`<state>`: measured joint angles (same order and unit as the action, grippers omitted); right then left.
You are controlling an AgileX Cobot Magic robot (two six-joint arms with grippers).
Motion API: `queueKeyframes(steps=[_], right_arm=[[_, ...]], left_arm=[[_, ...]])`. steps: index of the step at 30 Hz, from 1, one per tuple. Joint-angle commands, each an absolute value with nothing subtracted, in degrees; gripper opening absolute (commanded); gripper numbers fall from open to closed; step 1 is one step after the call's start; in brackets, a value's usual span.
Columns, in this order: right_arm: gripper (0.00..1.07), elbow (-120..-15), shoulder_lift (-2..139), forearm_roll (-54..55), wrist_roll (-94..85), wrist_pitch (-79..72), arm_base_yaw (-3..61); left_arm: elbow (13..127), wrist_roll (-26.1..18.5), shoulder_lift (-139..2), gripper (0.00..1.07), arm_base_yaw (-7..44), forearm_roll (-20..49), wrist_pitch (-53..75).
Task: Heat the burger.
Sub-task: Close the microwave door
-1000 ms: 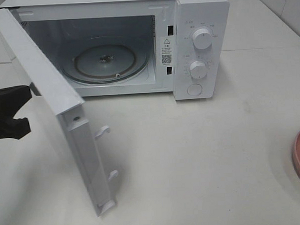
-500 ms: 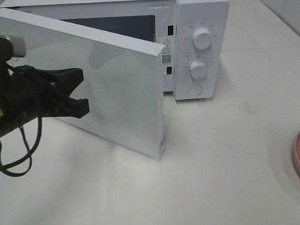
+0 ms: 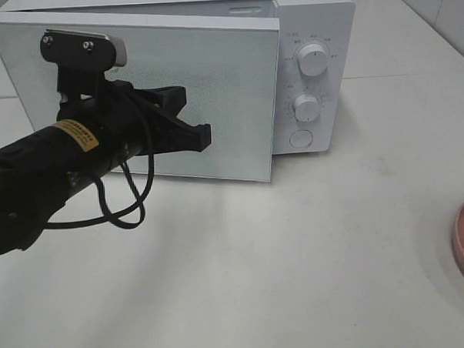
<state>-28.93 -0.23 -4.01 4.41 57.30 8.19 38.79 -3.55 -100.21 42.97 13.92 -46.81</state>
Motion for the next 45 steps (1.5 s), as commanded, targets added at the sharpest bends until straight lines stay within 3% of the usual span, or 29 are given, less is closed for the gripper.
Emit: queueKeyframes(steps=[1, 25, 45], right_arm=[[0.76, -28.76, -1.78, -3.9, 3.72, 57.12, 8.02], [0.76, -28.76, -1.78, -3.9, 3.72, 57.12, 8.02], [0.76, -28.76, -1.78, -3.9, 3.72, 57.12, 8.02]], left_arm=[[42.23, -3.95, -102.04, 0.0, 43.37, 15.76, -46.75], [58.1, -7.56, -111.55, 0.0, 43.26, 20.74, -42.74], [67.04, -7.56, -115.05, 0.0, 37.59, 20.57, -38.22]])
